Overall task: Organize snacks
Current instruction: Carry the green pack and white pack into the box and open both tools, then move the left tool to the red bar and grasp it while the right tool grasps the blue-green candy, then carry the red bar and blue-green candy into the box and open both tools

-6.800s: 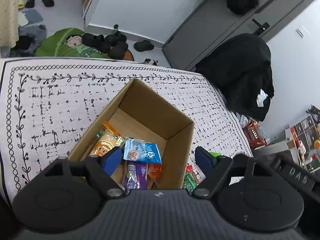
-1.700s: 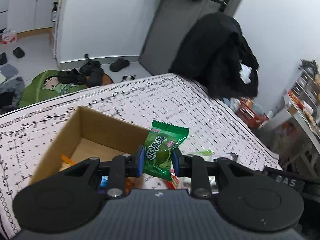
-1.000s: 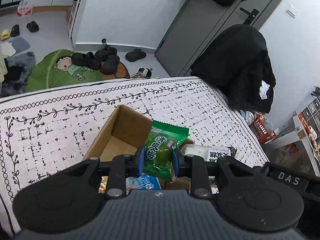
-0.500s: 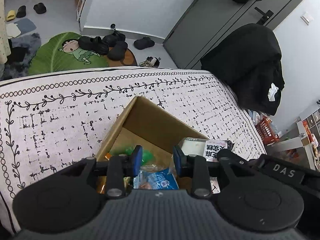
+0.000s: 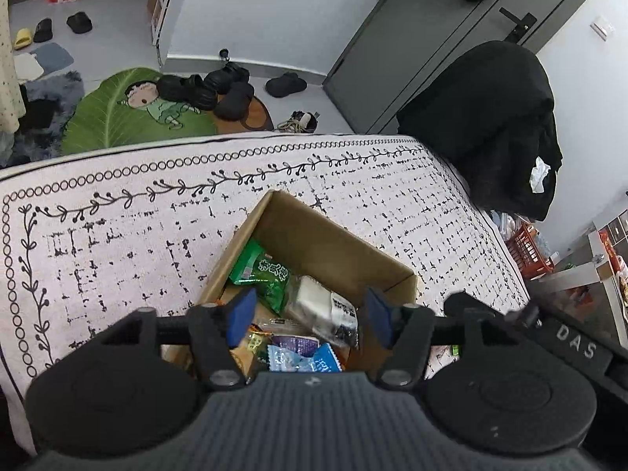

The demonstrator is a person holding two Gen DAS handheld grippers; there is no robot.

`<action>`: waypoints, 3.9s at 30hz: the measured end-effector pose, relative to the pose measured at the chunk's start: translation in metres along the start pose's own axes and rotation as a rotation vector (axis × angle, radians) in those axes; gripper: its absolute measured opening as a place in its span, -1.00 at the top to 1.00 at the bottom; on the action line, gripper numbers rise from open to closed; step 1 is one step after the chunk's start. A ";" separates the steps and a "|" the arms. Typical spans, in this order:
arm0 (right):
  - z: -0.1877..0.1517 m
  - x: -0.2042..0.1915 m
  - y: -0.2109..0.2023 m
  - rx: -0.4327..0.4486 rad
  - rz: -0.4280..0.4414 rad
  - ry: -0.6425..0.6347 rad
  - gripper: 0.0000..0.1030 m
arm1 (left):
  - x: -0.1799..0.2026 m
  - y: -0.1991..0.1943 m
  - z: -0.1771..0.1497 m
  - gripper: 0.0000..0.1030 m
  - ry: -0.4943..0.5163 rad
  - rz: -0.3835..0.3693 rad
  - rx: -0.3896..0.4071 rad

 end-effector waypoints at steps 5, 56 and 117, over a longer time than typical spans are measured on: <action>0.002 0.022 -0.011 0.021 -0.031 0.024 -0.27 | 0.008 -0.004 -0.002 -0.56 0.038 0.022 0.013; 0.001 0.218 0.005 0.144 -0.139 0.217 -0.57 | 0.151 0.046 -0.089 -0.41 0.278 -0.024 -0.037; 0.043 0.125 -0.018 0.301 0.036 -0.132 0.37 | 0.122 0.016 -0.041 0.60 0.130 0.040 0.024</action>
Point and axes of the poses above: each gripper's, at about its wrist camera, not at the fingertips, and y roughly the way its jaws point, x to its right, z to its top, the point moved 9 cm from there along y, roughly the way its jaws point
